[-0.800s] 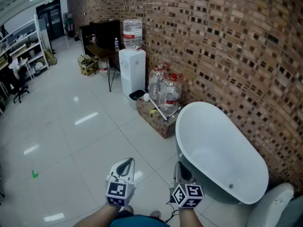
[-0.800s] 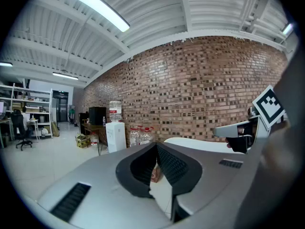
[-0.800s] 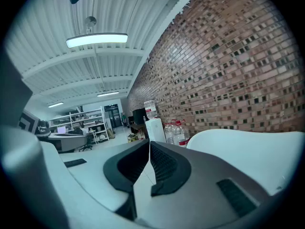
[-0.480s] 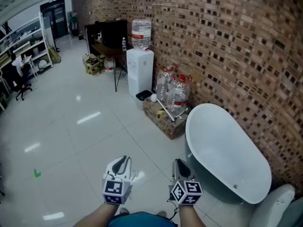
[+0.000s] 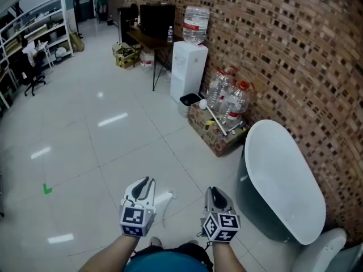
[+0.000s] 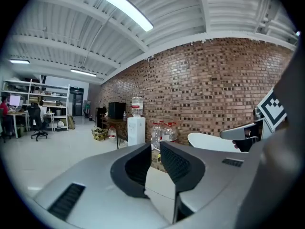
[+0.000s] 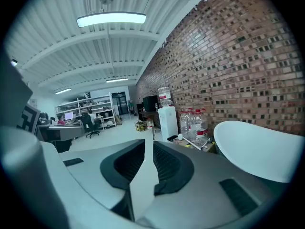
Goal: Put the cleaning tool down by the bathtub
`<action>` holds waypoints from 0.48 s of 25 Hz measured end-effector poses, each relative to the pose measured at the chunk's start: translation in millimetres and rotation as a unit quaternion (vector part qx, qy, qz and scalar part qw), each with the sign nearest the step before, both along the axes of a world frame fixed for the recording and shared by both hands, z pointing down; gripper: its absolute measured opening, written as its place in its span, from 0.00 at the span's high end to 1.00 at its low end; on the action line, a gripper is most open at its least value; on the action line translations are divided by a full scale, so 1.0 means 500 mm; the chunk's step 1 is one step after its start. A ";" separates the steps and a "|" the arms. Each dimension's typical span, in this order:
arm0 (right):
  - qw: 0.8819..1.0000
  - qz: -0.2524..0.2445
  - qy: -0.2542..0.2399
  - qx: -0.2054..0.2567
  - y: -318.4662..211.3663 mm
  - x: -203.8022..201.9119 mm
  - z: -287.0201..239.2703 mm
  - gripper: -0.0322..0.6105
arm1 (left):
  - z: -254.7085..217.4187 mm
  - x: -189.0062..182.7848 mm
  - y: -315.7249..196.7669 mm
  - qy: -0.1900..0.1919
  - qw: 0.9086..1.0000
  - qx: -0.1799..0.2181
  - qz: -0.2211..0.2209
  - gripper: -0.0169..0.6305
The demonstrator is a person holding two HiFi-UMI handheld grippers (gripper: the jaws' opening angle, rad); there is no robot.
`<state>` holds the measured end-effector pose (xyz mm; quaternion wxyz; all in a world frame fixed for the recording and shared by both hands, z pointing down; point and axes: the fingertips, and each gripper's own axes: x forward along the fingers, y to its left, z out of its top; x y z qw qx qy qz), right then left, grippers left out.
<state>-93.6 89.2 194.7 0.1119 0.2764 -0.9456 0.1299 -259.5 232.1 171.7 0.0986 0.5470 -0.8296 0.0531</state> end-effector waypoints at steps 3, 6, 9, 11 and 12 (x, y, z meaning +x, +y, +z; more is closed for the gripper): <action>1.000 -0.017 0.014 -0.010 -0.001 -0.030 0.035 0.82 | 0.030 -0.011 -0.008 0.001 1.000 -0.012 0.000 0.89; 0.998 -0.040 0.028 -0.026 -0.003 -0.055 0.091 0.81 | 0.085 -0.021 -0.012 0.006 0.999 -0.034 -0.014 0.89; 0.997 -0.050 0.043 -0.034 -0.031 -0.091 0.161 0.79 | 0.140 -0.042 -0.021 0.008 0.999 -0.046 -0.027 0.89; 0.997 -0.044 0.048 -0.041 -0.047 -0.114 0.205 0.79 | 0.173 -0.062 -0.030 0.006 0.998 -0.052 -0.027 0.89; 0.997 -0.041 0.051 -0.045 -0.045 -0.122 0.224 0.79 | 0.189 -0.071 -0.030 0.007 0.998 -0.054 -0.026 0.89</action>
